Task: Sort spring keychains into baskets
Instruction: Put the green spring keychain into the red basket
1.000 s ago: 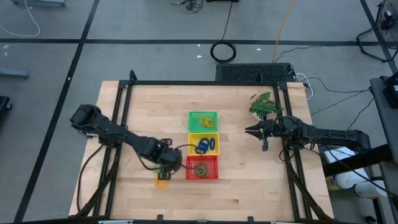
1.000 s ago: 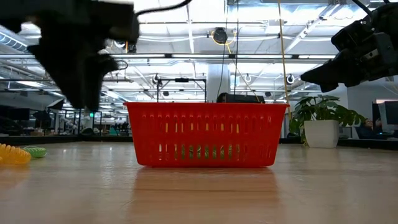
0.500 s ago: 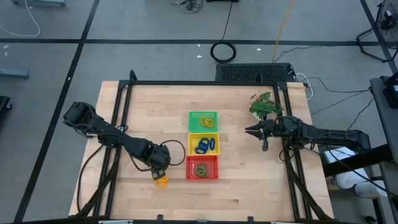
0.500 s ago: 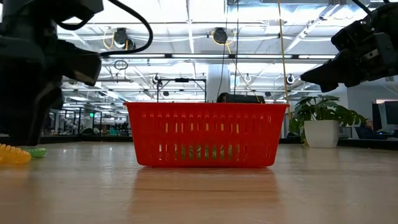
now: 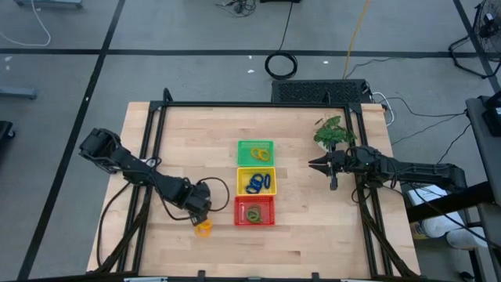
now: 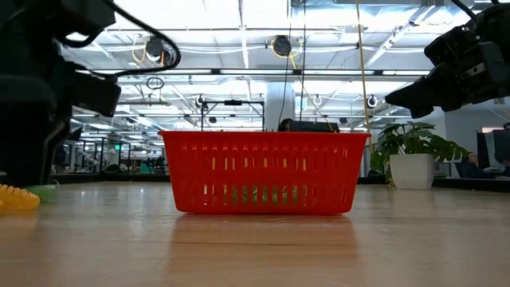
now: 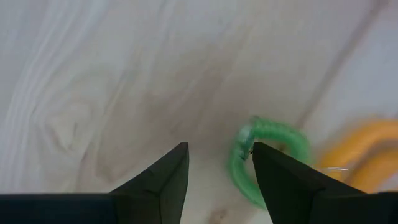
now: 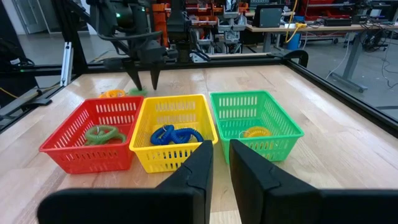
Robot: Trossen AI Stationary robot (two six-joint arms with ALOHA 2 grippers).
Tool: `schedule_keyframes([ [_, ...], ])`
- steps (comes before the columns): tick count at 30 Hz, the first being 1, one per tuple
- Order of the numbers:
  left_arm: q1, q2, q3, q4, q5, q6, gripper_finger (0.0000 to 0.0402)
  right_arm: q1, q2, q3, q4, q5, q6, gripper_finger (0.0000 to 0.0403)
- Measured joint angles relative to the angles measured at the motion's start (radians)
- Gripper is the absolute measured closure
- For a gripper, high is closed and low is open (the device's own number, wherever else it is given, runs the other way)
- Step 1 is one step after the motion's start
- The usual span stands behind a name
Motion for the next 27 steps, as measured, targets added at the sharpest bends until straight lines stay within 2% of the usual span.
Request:
schedule_keyframes([
  [8, -0.001, -0.004, -0.051, 0.037, -0.031, -0.003, 0.0215, 0.000, 0.000, 0.000, 0.000, 0.000, 0.000, 0.0364],
  [27, 0.014, 0.000, -0.056, 0.091, -0.099, 0.076, 0.0215, 0.000, 0.000, 0.000, 0.000, 0.000, 0.000, 0.0364],
])
